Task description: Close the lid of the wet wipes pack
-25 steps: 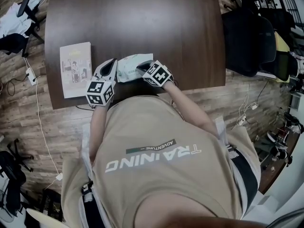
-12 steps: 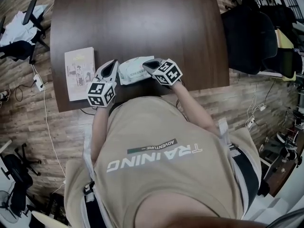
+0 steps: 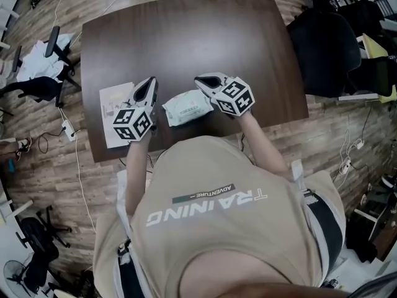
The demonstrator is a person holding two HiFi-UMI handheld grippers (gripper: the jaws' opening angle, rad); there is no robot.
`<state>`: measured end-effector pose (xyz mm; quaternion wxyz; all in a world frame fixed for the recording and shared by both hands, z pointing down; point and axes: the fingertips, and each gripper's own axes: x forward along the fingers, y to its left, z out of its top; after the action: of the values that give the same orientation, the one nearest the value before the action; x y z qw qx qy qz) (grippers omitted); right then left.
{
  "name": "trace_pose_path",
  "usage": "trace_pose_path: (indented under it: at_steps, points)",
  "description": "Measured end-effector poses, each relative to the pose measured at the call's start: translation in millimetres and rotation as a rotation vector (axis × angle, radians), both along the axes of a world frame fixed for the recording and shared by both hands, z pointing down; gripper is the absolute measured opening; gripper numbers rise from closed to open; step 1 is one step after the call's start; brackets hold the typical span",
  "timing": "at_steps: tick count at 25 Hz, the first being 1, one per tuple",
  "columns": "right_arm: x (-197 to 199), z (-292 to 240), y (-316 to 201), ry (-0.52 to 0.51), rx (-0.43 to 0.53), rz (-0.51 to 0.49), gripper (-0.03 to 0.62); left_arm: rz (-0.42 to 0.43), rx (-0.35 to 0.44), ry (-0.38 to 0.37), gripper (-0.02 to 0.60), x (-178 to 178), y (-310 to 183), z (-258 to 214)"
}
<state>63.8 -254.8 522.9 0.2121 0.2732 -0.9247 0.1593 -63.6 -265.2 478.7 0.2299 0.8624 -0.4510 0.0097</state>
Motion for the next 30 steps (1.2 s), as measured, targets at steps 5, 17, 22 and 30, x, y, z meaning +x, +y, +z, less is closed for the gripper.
trace_pose_path:
  at_steps: [5, 17, 22, 30]
  points:
    - [-1, -55, -19, -0.021, 0.124, -0.008, 0.014, 0.054, 0.131, -0.018, 0.005, 7, -20, -58]
    - [-4, -138, -62, -0.045, 0.300, -0.013, 0.015, 0.088, 0.352, -0.122, 0.005, -2, -53, -146]
    - [-4, -172, -77, -0.094, 0.374, 0.029, 0.015, 0.050, 0.423, -0.151, 0.005, -6, -56, -172]
    - [8, -202, -86, -0.143, 0.510, 0.140, 0.015, -0.009, 0.464, -0.180, 0.005, -2, -58, -190]
